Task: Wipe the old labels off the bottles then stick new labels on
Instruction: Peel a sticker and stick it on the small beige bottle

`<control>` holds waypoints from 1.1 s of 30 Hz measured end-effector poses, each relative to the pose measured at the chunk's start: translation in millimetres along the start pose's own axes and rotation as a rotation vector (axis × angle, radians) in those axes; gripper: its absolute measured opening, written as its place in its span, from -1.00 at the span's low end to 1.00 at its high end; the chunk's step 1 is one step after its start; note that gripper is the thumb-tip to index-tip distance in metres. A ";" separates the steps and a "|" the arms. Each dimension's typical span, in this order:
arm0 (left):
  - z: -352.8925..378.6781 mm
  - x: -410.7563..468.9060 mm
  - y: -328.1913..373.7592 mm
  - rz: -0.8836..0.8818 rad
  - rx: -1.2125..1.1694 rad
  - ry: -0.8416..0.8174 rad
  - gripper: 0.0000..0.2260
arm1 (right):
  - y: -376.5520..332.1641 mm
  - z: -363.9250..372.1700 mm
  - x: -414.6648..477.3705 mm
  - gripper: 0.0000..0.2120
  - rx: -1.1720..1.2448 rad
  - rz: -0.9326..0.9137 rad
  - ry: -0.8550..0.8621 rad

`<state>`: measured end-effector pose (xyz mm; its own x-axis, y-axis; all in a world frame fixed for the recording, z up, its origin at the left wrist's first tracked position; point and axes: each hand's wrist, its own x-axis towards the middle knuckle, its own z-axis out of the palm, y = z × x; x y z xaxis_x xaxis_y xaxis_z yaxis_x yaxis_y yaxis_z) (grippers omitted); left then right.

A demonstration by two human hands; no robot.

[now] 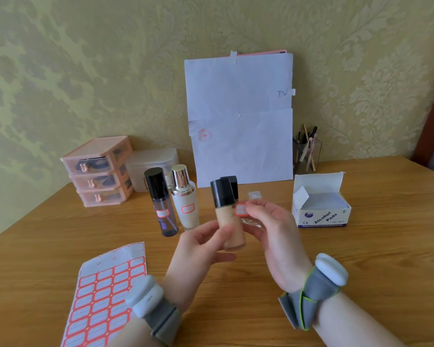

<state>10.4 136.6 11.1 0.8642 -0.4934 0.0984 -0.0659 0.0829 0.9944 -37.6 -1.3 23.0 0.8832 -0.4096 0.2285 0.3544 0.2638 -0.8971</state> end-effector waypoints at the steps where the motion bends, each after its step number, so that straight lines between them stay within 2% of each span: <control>1: -1.4 -0.1 -1.5 -0.001 -0.031 -0.019 -0.70 | -0.2 -0.4 1.0 -0.84 0.036 0.011 -0.003; 7: -5.9 0.0 -5.0 0.023 -0.130 -0.088 -0.65 | -1.8 4.0 0.5 -0.83 0.098 0.009 -0.040; 13: -6.0 -2.3 -2.8 0.065 -0.019 0.083 -0.69 | -2.5 6.5 -4.0 -0.88 -0.043 -0.001 -0.064; 16: -2.3 -4.2 -0.9 0.078 0.006 0.154 -0.63 | 1.4 6.7 -4.3 -0.92 -0.061 0.016 -0.050; 18: 0.5 -5.4 -0.3 0.083 0.039 0.182 -0.64 | 3.5 6.6 -4.4 -0.88 -0.072 0.026 -0.051; 27: -2.2 -8.7 -0.9 0.063 -0.019 0.039 -0.85 | 2.4 7.5 -4.1 -0.89 -0.004 0.053 -0.057; 31: -3.5 -7.9 -2.0 0.038 -0.097 0.100 -0.82 | 0.2 8.4 -5.3 -0.94 0.090 0.074 -0.114; 33: -3.9 -7.1 -2.6 0.028 -0.123 0.142 -0.82 | 0.3 9.1 -6.1 -0.93 0.057 0.071 -0.137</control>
<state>6.4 143.2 7.6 0.9253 -0.3626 0.1111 -0.0372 0.2049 0.9781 -40.1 9.2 24.8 0.9388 -0.2667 0.2181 0.3032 0.3386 -0.8908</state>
